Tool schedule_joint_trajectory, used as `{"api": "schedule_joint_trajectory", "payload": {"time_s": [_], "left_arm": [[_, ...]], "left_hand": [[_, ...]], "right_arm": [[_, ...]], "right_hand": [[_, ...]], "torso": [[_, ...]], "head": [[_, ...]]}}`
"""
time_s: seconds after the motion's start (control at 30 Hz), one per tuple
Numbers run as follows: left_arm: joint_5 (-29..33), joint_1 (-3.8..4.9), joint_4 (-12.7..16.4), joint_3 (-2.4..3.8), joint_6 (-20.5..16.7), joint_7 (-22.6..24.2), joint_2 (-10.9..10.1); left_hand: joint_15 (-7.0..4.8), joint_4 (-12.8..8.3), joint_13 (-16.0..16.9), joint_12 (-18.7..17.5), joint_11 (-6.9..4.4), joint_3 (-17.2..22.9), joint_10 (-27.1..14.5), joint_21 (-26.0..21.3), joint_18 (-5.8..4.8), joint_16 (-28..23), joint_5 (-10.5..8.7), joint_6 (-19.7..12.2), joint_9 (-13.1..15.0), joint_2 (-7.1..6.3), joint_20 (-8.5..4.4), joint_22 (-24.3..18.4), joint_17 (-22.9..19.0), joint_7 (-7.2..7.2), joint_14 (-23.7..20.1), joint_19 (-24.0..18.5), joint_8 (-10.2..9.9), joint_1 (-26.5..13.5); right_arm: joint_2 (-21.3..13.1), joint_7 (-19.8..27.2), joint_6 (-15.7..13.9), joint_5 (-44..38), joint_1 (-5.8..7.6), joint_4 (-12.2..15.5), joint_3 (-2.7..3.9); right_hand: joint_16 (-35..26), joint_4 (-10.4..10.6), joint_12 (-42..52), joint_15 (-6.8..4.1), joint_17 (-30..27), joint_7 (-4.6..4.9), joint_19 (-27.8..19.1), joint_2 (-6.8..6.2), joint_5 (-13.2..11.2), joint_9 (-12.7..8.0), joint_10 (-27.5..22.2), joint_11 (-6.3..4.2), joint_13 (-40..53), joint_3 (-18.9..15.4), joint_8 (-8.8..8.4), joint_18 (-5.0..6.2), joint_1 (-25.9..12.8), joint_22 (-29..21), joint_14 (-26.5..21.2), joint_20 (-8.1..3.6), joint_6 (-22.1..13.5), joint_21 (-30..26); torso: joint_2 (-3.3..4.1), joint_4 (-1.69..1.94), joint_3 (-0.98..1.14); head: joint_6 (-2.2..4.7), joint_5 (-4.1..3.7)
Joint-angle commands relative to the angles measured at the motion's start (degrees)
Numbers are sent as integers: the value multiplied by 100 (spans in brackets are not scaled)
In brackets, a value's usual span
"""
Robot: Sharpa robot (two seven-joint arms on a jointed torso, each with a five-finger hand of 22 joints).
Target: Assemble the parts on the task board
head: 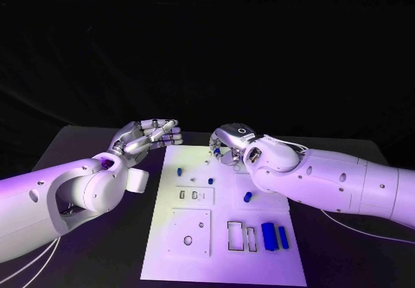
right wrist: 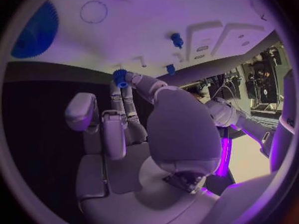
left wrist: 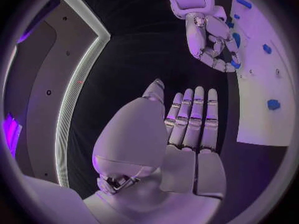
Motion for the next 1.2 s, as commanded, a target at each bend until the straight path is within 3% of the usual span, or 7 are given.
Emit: {"api": "schedule_joint_trajectory", "payload": {"time_s": [0.03,0.37,0.57,1.2], "left_arm": [[17,11,16,6,91,23,17],[17,13,21,6,84,20,14],[17,15,20,6,88,13,18],[17,26,7,6,90,-2,16]], "left_hand": [[-10,1,0,-24,55,-42,5,-26,106,-39,-29,-45,-4,12,43,-5,8,140,-46,8,-37,-61],[-9,-1,0,-29,55,-44,6,-30,106,-44,-33,-47,-4,16,44,-8,9,141,-52,6,-37,-58],[-9,-1,0,-29,55,-44,6,-30,106,-44,-33,-47,-4,16,44,-8,9,141,-52,6,-37,-58],[-7,-2,0,-35,57,-52,6,-33,106,-50,-40,-49,-3,16,45,-12,10,143,-56,5,-38,-58]], "right_arm": [[100,-75,-159,-166,0,-95,2],[284,-73,-211,-195,-6,-279,2],[352,-54,-187,-191,-13,-357,2],[302,-58,47,-210,-49,-389,-5]], "right_hand": [[26,8,6,-38,482,12,0,-6,-8,10,260,-248,156,47,18,-48,53,9,406,-51,17,36],[28,9,0,-38,483,14,-4,-6,-11,14,256,-246,157,54,16,-47,52,7,407,-52,12,35],[30,10,-5,-37,485,16,-3,-9,-15,17,251,-244,158,58,13,-48,49,13,407,-52,6,39],[27,10,-18,-33,474,20,-12,-21,-28,26,243,-239,161,66,5,-47,41,9,405,-51,-13,36]], "torso": [[14,19,-6],[40,78,-42],[45,86,-50],[58,71,-42]], "head": [[5,8],[21,0],[37,-6],[0,20]]}}
